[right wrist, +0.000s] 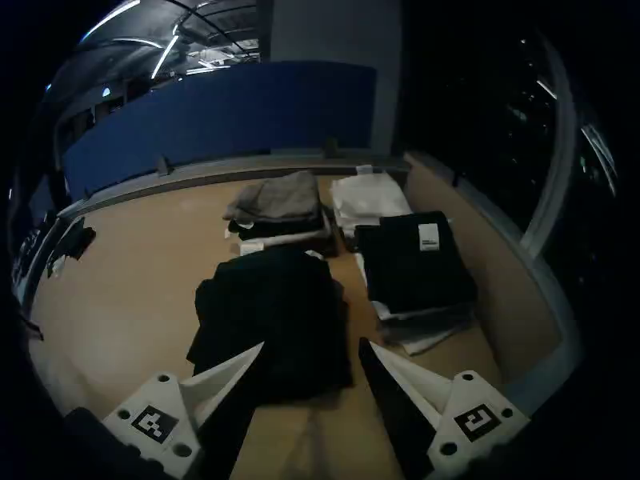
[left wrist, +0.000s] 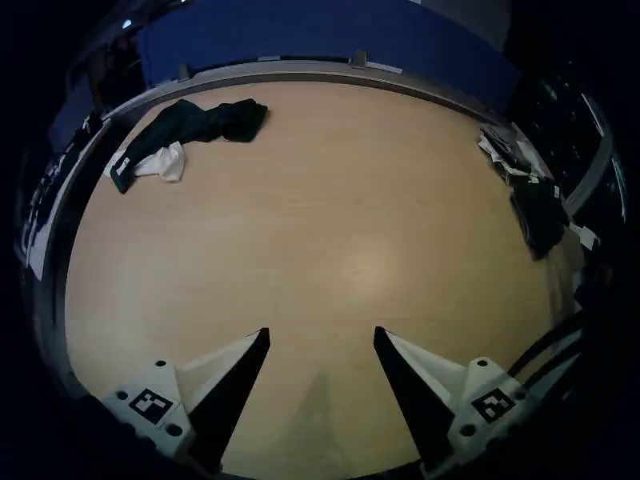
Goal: Fold towel
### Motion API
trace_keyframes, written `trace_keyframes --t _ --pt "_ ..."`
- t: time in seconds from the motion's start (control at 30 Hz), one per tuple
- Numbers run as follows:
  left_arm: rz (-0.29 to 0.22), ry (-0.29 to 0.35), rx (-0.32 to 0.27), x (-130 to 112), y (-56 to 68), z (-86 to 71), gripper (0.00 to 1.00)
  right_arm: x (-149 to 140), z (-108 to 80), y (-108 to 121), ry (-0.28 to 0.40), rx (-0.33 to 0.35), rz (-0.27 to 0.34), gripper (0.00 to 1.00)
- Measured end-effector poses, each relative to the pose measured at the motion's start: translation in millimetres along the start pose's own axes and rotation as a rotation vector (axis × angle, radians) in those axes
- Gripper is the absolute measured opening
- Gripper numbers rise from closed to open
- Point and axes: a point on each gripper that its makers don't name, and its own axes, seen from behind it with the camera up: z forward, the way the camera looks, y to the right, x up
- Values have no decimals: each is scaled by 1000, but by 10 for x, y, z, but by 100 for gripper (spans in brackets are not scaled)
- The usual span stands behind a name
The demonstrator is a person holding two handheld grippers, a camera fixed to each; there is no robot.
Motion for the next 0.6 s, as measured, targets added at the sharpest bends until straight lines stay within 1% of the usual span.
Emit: trace_keyframes --t 0.33,0.4,0.47,0.5,0.6 --pt "-17 3 8 -18 -61 -8 97 166 186 -381 12 70 -41 82" --pt "-18 4 9 -19 -72 -6 97 199 223 -460 15 87 -51 87" --pt "-19 3 13 -21 -84 -3 97 229 262 -530 18 99 -65 97" --pt "-20 3 14 -21 -90 -1 97 239 281 -556 18 103 -71 100" --pt "-25 4 17 -22 -107 4 97 263 341 -622 16 110 -88 100"
